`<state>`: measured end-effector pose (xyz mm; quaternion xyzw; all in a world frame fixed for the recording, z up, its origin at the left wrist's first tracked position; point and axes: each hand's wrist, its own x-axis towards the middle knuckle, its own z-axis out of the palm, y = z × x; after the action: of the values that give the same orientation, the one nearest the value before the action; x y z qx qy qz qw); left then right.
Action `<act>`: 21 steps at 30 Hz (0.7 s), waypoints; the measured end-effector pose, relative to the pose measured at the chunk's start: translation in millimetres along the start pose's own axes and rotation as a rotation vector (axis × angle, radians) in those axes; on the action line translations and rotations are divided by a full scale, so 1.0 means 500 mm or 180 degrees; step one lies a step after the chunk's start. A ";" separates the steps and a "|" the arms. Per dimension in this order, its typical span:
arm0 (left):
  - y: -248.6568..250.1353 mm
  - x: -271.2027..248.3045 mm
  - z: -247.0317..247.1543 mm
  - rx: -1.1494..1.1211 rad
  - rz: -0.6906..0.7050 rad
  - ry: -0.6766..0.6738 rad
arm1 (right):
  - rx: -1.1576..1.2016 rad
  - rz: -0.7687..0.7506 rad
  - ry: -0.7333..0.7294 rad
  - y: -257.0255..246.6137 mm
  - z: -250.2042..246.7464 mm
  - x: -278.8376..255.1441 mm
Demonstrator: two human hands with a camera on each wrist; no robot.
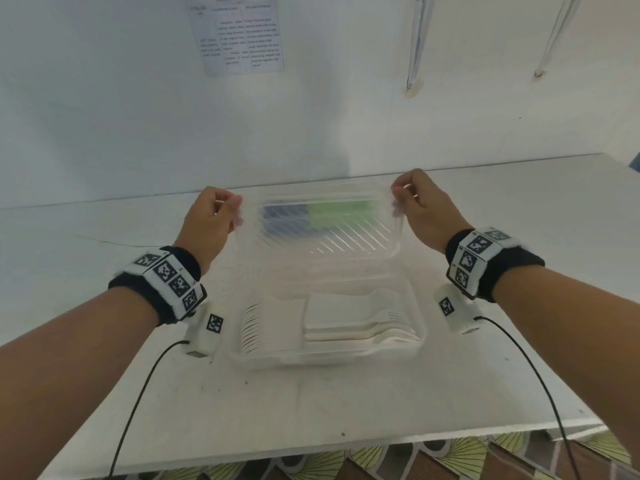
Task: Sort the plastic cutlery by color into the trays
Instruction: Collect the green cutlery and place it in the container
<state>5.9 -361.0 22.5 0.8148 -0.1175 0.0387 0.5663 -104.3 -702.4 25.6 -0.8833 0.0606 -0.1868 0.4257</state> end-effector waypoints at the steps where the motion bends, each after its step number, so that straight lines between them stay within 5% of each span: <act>1: 0.008 0.000 0.001 0.0002 0.0070 0.0085 | 0.0100 -0.0013 0.0110 -0.010 0.000 -0.003; 4: 0.027 -0.018 0.004 0.0298 0.0248 0.0083 | -0.0067 0.0020 0.0251 -0.025 -0.003 -0.016; 10: -0.029 -0.118 0.007 0.1514 -0.0073 -0.0963 | -0.1041 0.0520 -0.0898 0.017 0.018 -0.087; 14: -0.075 -0.164 0.008 0.2176 -0.0137 -0.0871 | -0.1314 0.0617 -0.1129 0.046 0.041 -0.143; 21: -0.074 -0.232 0.019 0.1665 -0.0716 -0.1035 | -0.0854 0.0896 -0.0950 0.069 0.086 -0.185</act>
<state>-98.5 -340.6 -37.4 0.9361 -0.1017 -0.1259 0.3124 -171.2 -668.2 -51.3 -0.9326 0.1438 0.0166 0.3306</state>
